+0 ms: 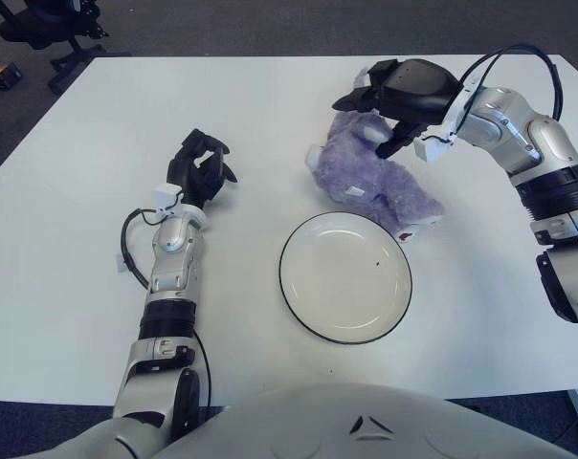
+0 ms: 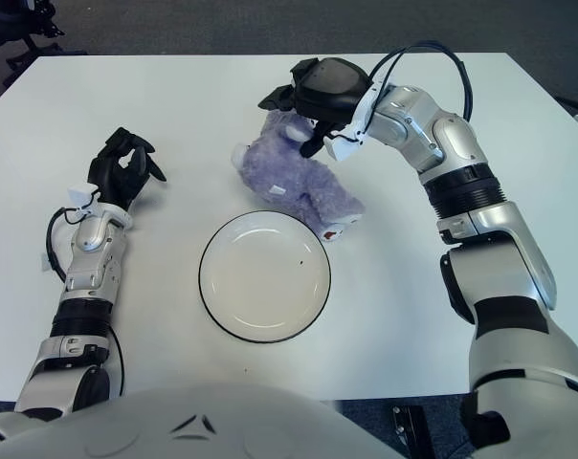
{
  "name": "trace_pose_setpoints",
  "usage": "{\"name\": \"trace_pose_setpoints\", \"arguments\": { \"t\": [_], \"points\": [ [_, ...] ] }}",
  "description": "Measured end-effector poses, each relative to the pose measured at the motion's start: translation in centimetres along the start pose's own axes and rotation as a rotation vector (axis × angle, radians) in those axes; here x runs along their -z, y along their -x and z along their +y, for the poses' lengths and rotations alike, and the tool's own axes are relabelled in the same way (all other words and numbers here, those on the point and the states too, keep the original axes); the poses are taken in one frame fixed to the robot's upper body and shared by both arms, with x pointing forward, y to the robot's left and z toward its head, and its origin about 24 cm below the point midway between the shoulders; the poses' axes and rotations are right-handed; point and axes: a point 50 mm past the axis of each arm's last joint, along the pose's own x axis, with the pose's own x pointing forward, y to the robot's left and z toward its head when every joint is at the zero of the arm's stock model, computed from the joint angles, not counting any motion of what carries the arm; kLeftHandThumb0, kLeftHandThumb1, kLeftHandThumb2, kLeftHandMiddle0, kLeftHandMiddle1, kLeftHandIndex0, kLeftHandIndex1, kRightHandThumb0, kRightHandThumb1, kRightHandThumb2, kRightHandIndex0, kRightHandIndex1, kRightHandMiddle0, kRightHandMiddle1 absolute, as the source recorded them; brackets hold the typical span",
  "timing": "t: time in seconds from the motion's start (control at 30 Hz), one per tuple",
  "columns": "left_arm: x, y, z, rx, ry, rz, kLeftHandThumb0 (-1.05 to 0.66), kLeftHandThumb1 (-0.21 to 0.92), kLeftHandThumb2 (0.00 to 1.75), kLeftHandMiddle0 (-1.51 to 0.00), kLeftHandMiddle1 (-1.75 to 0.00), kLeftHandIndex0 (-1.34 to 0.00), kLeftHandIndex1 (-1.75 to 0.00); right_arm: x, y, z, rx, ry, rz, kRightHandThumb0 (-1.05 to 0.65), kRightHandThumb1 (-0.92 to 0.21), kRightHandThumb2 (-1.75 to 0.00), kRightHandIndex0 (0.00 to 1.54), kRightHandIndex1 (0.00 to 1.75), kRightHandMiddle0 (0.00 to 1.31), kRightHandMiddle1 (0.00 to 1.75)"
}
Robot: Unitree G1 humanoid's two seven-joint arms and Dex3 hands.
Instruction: Put the doll into the plate.
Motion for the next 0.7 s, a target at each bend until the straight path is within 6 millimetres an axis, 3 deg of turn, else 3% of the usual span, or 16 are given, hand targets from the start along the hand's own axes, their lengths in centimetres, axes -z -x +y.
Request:
{"name": "trace_pose_setpoints", "arguments": {
  "t": [0.27, 0.7],
  "points": [
    [0.0, 0.0, 0.0, -0.004, -0.004, -0.002, -0.27, 0.92, 0.44, -0.88, -1.75, -0.55, -1.75, 0.3, -0.1, 0.2, -0.022, -0.004, 0.0, -0.09, -0.88, -0.01, 0.3, 0.0, 0.39, 0.0],
    [-0.1, 0.1, -0.1, -0.005, -0.005, -0.004, -0.27, 0.92, 0.44, -0.88, -1.75, -0.54, -1.75, 0.3, -0.5, 1.2, -0.101, 0.011, -0.007, -0.27, -0.87, 0.0, 0.29, 0.0, 0.37, 0.0]
  ]
}}
